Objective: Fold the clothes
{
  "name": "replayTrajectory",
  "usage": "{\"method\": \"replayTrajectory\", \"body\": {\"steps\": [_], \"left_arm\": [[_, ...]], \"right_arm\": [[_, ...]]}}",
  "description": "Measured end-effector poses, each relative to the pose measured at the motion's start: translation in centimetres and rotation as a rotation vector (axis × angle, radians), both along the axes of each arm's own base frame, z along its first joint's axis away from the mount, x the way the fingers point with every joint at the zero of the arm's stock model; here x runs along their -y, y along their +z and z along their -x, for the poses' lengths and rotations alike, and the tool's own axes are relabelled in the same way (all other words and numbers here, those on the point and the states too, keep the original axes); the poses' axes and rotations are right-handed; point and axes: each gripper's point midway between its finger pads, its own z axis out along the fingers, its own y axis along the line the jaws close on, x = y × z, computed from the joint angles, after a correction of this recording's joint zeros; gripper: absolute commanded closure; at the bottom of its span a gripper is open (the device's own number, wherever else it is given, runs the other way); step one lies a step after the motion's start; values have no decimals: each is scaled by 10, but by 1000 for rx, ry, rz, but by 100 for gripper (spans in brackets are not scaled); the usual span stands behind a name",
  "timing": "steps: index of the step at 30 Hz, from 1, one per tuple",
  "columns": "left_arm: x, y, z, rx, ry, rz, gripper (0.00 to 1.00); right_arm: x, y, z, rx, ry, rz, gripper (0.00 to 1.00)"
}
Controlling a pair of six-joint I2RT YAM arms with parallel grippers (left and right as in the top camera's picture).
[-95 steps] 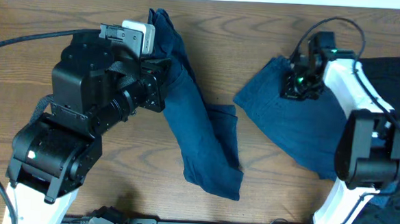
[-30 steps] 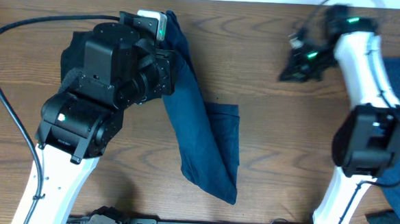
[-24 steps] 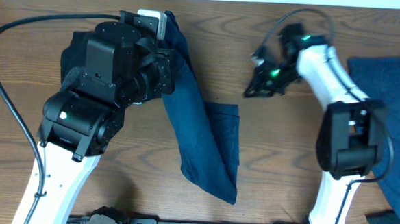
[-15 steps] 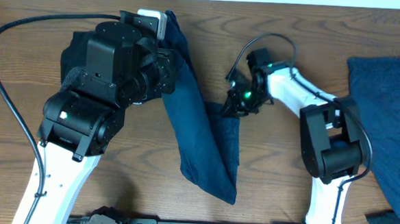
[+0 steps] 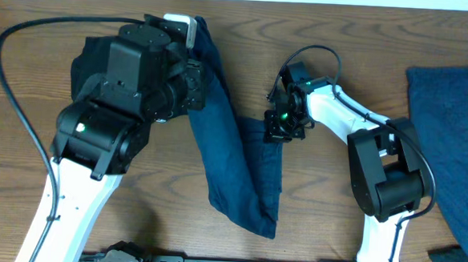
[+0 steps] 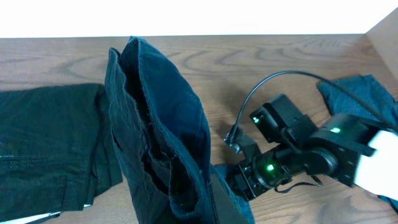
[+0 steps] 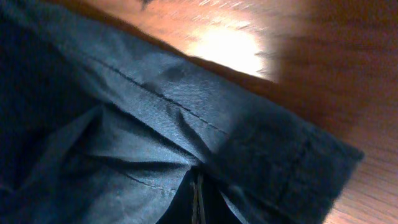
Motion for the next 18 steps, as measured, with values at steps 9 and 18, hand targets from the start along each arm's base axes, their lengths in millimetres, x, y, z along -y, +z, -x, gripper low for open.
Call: {"method": "replayTrajectory", "body": {"steps": [9,18], "left_arm": [[7,-33,-18,-88,0,-36,94],[9,-43,-22,-112,0,-45,94]], "right_arm": [[40,0,-27,70,-121,117,99],[161,2,-81,173,-331,249,99]]}}
